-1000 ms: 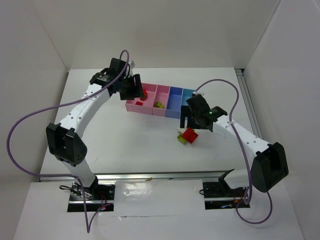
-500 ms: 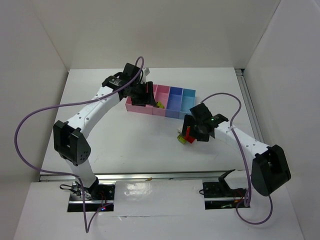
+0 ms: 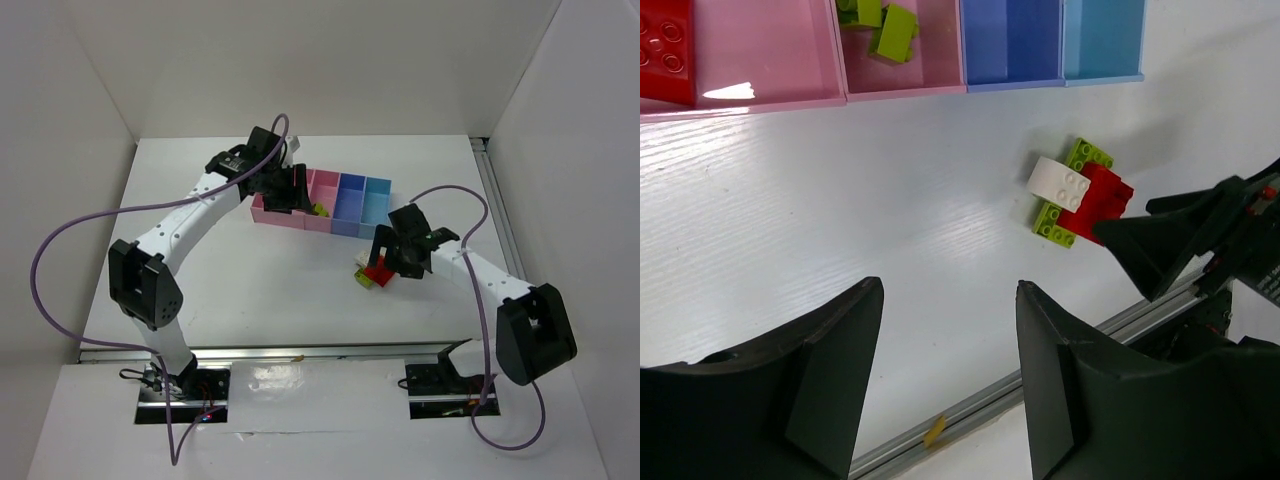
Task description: Sort the legos into containers by color
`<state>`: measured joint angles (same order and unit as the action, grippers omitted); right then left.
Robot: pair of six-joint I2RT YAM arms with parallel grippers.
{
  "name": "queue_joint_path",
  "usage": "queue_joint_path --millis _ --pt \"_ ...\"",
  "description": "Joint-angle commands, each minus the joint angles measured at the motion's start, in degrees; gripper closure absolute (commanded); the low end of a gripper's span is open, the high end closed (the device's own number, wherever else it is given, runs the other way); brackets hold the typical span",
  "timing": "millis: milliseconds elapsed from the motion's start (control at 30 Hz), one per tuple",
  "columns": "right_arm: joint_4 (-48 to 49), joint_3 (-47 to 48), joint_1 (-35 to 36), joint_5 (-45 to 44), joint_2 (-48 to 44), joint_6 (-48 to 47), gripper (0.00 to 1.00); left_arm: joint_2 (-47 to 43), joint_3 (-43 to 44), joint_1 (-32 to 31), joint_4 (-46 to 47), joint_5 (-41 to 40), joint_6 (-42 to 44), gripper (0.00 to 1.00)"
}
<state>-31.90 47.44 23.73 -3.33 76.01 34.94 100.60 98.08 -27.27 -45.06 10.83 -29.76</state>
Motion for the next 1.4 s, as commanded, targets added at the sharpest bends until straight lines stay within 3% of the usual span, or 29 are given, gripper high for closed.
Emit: queue_joint_path --millis 0,333,567,833,1067,1267,1367 --pt "4.6 1.1 -2.3 -1.4 2.2 -3.2 0.06 0.7 0.4 -0.6 0.1 1.0 1.5 0.34" --pt "11.8 3.7 -1.6 5.3 7.9 -10.1 0.04 1.3 0.9 -1.1 -0.5 1.0 1.5 0.34" --pt "9.8 1.3 5.5 8.2 6.0 -13.0 0.04 1.8 0.9 -1.1 -0.5 1.0 1.5 0.35" --pt "4.7 5.3 14.8 -0.9 9.9 -13.6 0.04 2.3 1.4 -1.1 -0.5 1.6 1.5 0.35" --pt "0.9 9.0 16.1 -8.2 13.6 -7.1 0.04 2.3 0.9 -1.1 -0.5 1.0 1.5 0.35" --pt "-0.2 12.3 17.2 -9.4 15.6 -1.4 0.15 2.3 0.4 -1.1 -0.5 1.6 1.5 0.35" --pt "-0.7 12.9 17.8 -9.4 16.3 -1.4 0.15 2.3 0.4 -1.1 -0.5 1.6 1.5 0.35"
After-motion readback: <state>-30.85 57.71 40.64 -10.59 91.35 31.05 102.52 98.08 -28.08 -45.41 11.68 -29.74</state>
